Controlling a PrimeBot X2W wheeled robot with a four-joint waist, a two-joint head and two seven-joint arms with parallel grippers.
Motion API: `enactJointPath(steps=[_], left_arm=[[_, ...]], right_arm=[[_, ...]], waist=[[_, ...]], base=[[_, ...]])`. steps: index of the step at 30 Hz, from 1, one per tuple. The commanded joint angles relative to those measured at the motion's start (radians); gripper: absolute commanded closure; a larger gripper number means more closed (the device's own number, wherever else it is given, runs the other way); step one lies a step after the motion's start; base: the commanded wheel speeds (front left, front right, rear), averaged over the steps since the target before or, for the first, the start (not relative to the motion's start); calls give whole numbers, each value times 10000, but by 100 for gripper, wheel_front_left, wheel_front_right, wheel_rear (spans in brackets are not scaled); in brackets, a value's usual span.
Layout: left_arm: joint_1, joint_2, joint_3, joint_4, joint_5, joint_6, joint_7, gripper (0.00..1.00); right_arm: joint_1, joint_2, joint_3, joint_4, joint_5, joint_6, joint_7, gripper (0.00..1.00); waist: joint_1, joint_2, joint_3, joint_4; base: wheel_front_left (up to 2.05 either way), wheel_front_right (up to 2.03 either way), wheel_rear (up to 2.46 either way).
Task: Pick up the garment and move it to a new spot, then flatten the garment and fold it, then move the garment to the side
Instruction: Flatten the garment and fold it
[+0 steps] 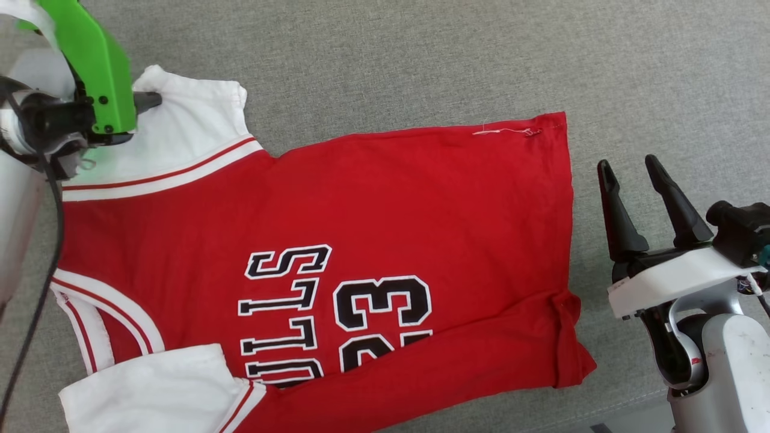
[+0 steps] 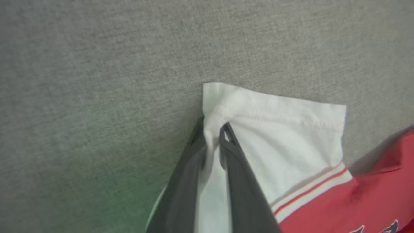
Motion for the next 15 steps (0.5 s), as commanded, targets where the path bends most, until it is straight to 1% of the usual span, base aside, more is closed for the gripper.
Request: enactJointPath(steps=[1,4,8,11,15], left_arm=[[853,-465,-300,211,-121,5,9,100],[805,-469,-223,182,-65,5,-313,100],[704,-575,0,149,-150,-87,-818,100],[695,-718,181,168,-301,-182,-1158,100],[767,-907,262,41,-417,-374,-1502,100]], right_arm=[[-212,-107,89,51,181,-6,114,0],[-310,-282,209,188,571,-6,420,0],[-711,-782,457,626,1173,-6,1231,0],[-1149,-1234,781,1178,1771,-6,2298,0],[-1791,-1833,1037,1739,2253,-6,3593,0]], waist=[[0,0,-85,48],[0,0,-251,132],[0,0,-570,354],[0,0,-834,605],[0,0,-1121,1039]], base=[[0,0,0],[0,0,0],[0,0,0],[0,0,0],[0,0,0]])
